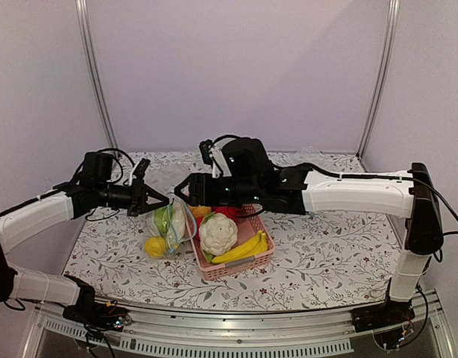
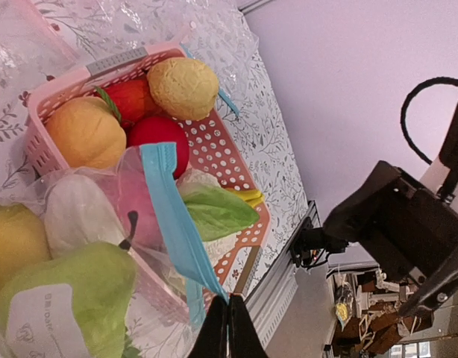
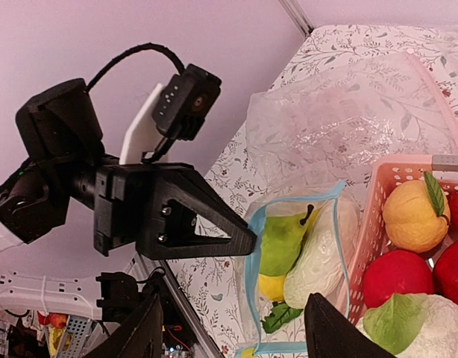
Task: Place the food in the zip-top bag and seal the zipper
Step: Place the fake fruit in the zipper food storage bag, then pass from the left arm to the right
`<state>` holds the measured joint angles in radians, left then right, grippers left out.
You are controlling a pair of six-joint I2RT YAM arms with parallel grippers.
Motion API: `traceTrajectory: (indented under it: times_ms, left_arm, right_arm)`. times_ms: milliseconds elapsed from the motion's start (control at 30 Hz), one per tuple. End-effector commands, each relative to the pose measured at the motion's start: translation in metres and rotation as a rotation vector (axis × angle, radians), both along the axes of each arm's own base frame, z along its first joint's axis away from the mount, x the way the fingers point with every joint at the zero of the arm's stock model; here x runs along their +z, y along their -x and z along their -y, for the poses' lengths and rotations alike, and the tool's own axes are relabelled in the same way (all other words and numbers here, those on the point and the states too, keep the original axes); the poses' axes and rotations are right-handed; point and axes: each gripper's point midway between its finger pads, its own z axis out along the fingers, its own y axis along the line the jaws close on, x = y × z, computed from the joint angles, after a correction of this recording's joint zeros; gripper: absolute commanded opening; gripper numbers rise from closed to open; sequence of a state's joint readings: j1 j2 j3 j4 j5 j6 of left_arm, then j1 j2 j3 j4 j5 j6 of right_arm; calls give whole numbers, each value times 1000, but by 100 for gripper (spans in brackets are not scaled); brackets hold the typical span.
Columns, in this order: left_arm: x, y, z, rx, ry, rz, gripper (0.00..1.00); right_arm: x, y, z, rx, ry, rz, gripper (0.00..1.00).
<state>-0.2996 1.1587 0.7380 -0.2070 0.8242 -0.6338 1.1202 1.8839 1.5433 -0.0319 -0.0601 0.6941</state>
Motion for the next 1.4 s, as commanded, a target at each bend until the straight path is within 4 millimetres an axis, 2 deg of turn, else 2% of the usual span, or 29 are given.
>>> traceTrajectory:
  times_ms: [0, 100, 233, 333, 600, 933, 1100, 1233, 1300, 1367]
  left_arm:
    - [0, 2, 3, -48, 1, 4, 0]
    - [-3, 3, 3, -55, -3, -1, 0]
    - [-11, 7, 3, -73, -22, -24, 0]
    - [-16, 10, 3, -81, -25, -50, 0]
    - [-22, 16, 7, -97, -30, -70, 0]
    - [-31, 24, 13, -123, -45, -98, 0]
    - [-34, 28, 14, -132, -61, -104, 0]
    - [-35, 31, 14, -137, -78, -96, 0]
    - [-36, 31, 13, -134, -90, -89, 0]
    - [-36, 31, 11, -129, -103, -78, 0]
  right_arm:
    - [-11, 9, 23, 2, 110, 9, 66]
    - [-33, 8, 28, -11, 179, -13, 66]
    - [-52, 9, 25, -5, 227, -43, 65]
    - [-53, 6, 20, -4, 266, -44, 65]
    - [-89, -7, 6, 20, 445, -11, 57]
    - [-120, -11, -10, 42, 478, -35, 49]
    - [-127, -16, -19, 40, 477, -37, 44]
    - [-132, -14, -26, 67, 466, -57, 37]
    - [-132, -12, -28, 74, 458, -65, 23]
    - [-129, -12, -30, 81, 439, -71, 15]
